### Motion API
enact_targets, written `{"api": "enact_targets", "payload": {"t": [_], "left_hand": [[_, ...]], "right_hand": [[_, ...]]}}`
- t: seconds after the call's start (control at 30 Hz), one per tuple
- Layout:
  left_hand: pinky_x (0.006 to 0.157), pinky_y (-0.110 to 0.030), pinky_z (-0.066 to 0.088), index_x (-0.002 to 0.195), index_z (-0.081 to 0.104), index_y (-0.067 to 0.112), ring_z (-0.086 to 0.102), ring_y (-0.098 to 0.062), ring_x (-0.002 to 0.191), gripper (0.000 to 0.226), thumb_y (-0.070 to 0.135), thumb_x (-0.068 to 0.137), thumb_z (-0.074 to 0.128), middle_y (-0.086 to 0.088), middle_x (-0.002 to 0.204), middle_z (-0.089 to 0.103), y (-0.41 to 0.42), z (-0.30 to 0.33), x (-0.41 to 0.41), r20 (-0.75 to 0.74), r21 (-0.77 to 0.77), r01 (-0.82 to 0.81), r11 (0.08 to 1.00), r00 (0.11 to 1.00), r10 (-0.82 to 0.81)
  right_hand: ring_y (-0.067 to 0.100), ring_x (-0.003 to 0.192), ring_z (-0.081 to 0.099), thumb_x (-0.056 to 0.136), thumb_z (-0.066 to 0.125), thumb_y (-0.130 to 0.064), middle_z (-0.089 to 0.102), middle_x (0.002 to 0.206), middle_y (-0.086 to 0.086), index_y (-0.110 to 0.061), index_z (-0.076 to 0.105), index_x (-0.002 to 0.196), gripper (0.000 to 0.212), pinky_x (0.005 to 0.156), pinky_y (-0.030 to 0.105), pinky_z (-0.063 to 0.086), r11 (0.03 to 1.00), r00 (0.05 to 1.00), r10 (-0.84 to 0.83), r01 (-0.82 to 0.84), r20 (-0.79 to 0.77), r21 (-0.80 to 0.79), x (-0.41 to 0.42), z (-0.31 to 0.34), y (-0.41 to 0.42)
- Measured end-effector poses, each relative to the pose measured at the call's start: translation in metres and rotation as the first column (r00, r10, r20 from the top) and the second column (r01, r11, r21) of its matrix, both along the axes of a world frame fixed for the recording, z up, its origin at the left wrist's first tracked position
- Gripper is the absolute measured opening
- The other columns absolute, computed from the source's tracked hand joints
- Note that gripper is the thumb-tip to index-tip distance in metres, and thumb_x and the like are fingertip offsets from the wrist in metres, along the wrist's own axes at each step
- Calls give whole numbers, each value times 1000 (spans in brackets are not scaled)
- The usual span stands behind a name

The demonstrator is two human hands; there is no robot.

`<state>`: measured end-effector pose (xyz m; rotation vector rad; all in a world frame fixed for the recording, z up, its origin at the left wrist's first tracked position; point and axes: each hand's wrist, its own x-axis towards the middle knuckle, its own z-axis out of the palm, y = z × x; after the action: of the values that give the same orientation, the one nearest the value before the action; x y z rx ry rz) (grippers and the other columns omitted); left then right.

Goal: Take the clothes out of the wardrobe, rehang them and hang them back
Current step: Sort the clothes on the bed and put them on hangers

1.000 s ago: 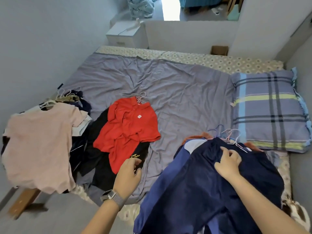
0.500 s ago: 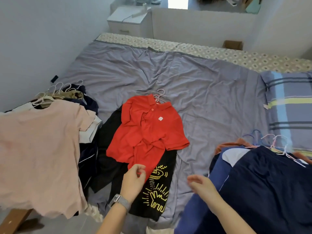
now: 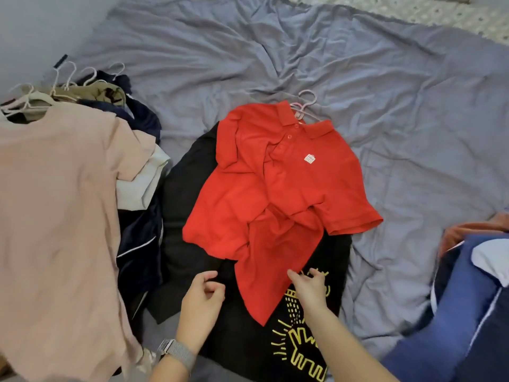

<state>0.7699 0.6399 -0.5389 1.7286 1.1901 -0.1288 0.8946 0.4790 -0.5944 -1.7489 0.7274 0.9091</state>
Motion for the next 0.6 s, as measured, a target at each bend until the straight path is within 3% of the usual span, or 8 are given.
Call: {"api": "enact_targets", "payload": {"t": [0.07,0.1,0.17,0.23,0.37,0.47,0.53,0.6], "left_hand": [[77,-25,47,110,52,24,65,-11,82,25,11,89,55,2,84,66,-1,-14,-2,-14,-14,-16,1000,1000,16],[76,-25,48,111,53,22,65,-11,83,24,12,89,55,3,87,65,-4,-20,-2,-21,-12,-24,1000,999,24],[75,-22,47,115,54,18,63,-10,83,26,12,90,55,4,95,63,-10,-25,-2,-48,2,-15,1000,999,15],[70,-14,42,117,54,16,60,-6,83,28,11,89,57,3,103,59,-16,-24,1,-67,36,1,999,998,1],[76,-15,41,120,54,12,56,-2,85,34,9,87,60,-3,117,51,-7,-19,17,-47,184,32,982,999,-24],[99,-35,43,126,50,6,55,-18,103,44,11,85,64,-10,125,46,11,-26,35,-27,282,47,958,999,-41],[107,-41,35,132,44,4,44,-28,122,55,19,84,66,-14,133,45,22,-36,48,-84,359,114,926,992,-89],[109,-44,29,140,35,5,33,-31,133,70,34,83,66,-15,143,38,26,-45,60,-194,384,159,910,977,-89]], "right_hand": [[23,108,58,80,74,-28,59,117,7,-2,35,136,73,87,30,41,994,998,67,-66,14,-83,4,-14,11],[20,98,61,80,73,-27,63,105,2,-3,44,126,60,84,30,44,988,992,124,-123,14,-94,3,-18,14],[19,79,64,80,66,-19,67,80,2,1,57,106,34,84,42,54,980,980,198,-198,-5,-35,-7,-20,18],[20,70,58,74,58,-19,61,73,6,5,58,98,34,82,49,56,985,986,163,-162,-20,60,-22,-21,11],[19,64,50,76,55,-13,59,68,7,-1,64,85,17,62,32,42,983,999,0,10,-50,184,-50,-10,-31],[11,55,56,62,58,-11,64,64,9,-4,70,82,24,56,20,43,973,986,127,-104,-104,205,-64,-10,-86],[0,50,56,72,62,3,67,63,4,4,70,96,26,56,12,43,886,866,456,-418,-206,201,-64,-27,-123],[-12,44,50,91,45,13,70,69,14,24,43,125,35,69,14,47,652,609,758,-712,-234,261,-61,-42,-157]]}}
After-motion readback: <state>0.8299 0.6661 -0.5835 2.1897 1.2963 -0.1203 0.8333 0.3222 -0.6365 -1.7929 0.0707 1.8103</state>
